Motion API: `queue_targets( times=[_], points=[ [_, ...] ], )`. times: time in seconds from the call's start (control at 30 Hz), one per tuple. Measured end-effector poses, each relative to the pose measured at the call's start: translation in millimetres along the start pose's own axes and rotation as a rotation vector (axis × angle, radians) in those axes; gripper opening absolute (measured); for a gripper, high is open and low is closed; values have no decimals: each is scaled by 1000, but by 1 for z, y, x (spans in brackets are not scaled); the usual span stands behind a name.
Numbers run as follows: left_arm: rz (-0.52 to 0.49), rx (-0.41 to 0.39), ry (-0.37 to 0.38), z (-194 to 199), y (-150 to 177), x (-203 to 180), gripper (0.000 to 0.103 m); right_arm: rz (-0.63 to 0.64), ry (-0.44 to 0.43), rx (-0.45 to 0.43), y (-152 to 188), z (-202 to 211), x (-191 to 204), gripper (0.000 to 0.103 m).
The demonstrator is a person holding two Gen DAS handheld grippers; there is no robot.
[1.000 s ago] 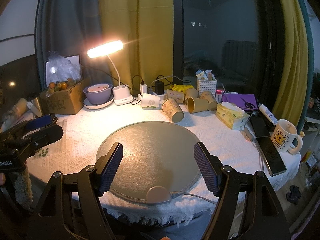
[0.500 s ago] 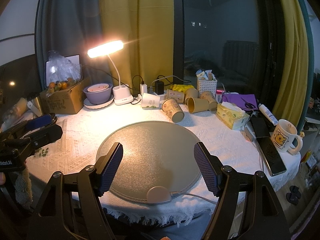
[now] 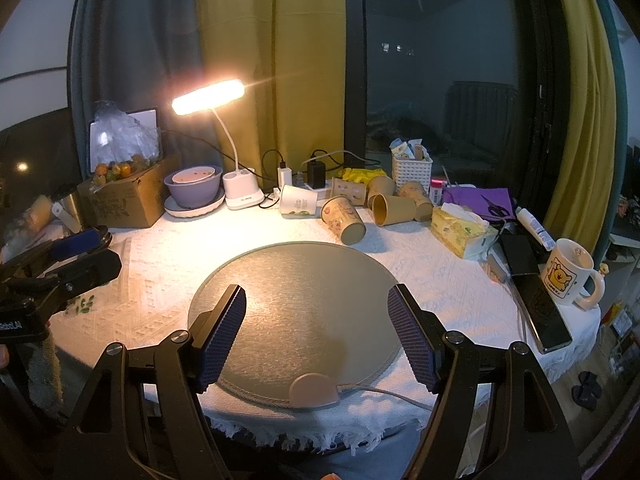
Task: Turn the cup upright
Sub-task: 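Move the left gripper toward the tan flower-print cup lying on its side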
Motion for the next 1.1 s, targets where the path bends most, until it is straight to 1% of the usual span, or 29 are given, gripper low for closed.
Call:
queue_targets(
  times=[0.13, 0.37, 0.6, 0.77, 0.97, 1.1],
  points=[
    [1, 11, 1, -14, -1, 2, 97, 2, 11, 9, -2, -9, -5, 76],
    [9, 73, 18, -52, 2, 0, 97, 5, 21, 44, -5, -32, -18, 76],
    [4, 108, 15, -84, -8, -2, 97, -17, 25, 55, -14, -59, -34, 76],
    [19, 135, 14, -106, -14, 5, 97, -25, 34, 70, -22, -78, -47, 76],
    [17, 172, 52, -138, -23, 5, 97, -45, 50, 92, -32, -103, -65, 76],
    [12, 212, 73, -166, -28, 2, 97, -55, 53, 107, -35, -121, -75, 76]
  ],
)
Point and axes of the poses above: each gripper's, at about its wrist camera, not at the fingertips, and z roughly against the way its jaws point, x to its left, y to its underside, the point moved 7 cm from there along -z, roughly the way its jaws point, and after that the axes turned 4 degrees about y, right-handed, at the moved point
